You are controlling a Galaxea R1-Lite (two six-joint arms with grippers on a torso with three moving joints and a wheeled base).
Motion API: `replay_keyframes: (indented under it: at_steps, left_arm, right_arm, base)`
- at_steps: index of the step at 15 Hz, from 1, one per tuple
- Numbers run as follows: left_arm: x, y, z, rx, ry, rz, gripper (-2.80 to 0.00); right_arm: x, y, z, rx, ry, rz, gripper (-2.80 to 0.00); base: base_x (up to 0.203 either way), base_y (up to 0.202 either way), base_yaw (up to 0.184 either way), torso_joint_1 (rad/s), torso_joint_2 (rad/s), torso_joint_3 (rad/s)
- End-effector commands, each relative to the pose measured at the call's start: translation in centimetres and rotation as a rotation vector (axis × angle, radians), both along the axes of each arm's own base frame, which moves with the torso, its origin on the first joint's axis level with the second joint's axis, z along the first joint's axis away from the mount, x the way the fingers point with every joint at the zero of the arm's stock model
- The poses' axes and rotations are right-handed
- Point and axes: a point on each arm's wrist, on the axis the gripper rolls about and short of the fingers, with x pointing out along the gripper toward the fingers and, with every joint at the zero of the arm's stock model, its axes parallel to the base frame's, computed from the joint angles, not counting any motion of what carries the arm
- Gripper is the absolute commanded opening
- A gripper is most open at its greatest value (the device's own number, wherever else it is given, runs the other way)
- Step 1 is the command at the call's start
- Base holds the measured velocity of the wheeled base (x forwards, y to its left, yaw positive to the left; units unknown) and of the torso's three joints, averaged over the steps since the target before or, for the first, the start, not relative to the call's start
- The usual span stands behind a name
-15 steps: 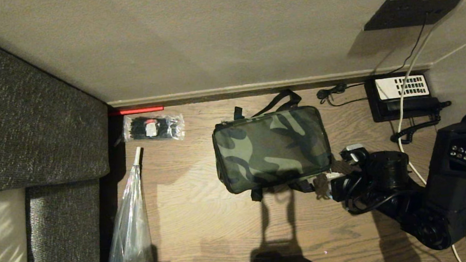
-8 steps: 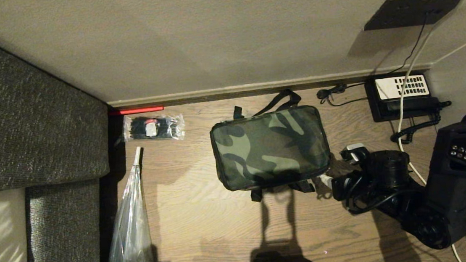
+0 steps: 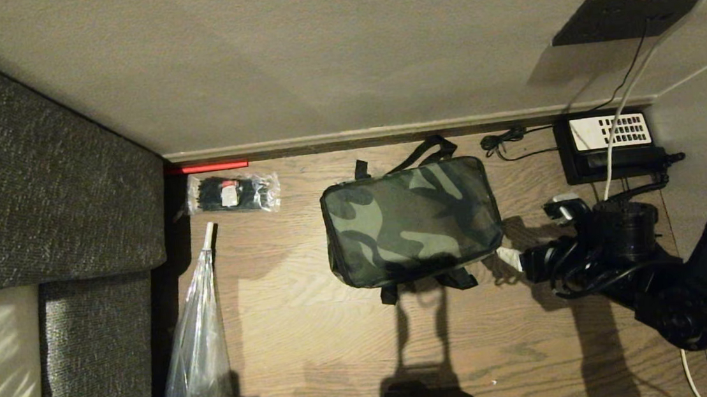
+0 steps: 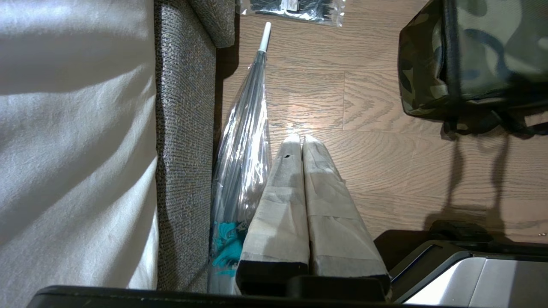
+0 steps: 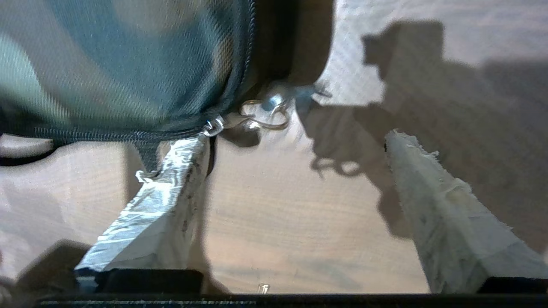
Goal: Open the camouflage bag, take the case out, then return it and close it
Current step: Open the top of the storage box
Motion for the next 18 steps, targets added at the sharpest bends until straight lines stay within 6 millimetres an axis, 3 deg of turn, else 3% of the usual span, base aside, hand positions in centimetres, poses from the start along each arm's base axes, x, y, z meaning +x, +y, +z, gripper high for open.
replay_keyframes:
  at_steps: [1, 4, 6, 14, 18]
  left_arm:
    - [0.0, 0.0, -0.1, 0.000, 0.001, 0.001, -2.80]
    - [0.0, 0.0, -0.1, 0.000, 0.001, 0.001, -2.80]
    - [0.0, 0.0, -0.1, 0.000, 0.001, 0.001, -2.80]
    - [0.0, 0.0, -0.1, 0.000, 0.001, 0.001, -2.80]
    - [0.0, 0.0, -0.1, 0.000, 0.001, 0.001, -2.80]
  right_arm:
    - [0.5, -1.4, 2.2, 0.002, -0.095, -0.035, 0.00]
    - [0.1, -1.8, 3.1, 0.007, -0.089, -0.028, 0.00]
    - [0.0, -2.0, 2.6, 0.015, -0.041, 0.010, 0.00]
    - [4.9, -1.6, -2.1, -0.118, -0.098, -0.073, 0.00]
    - [6.1, 1.0, -3.3, -0.086, -0.101, -0.028, 0.00]
  base:
    - [0.000, 0.000, 0.000, 0.000, 0.00, 0.000]
    - [0.000, 0.000, 0.000, 0.000, 0.00, 0.000]
    - [0.000, 0.000, 0.000, 0.000, 0.00, 0.000]
    - [0.000, 0.000, 0.000, 0.000, 0.00, 0.000]
    - [0.000, 0.000, 0.000, 0.000, 0.00, 0.000]
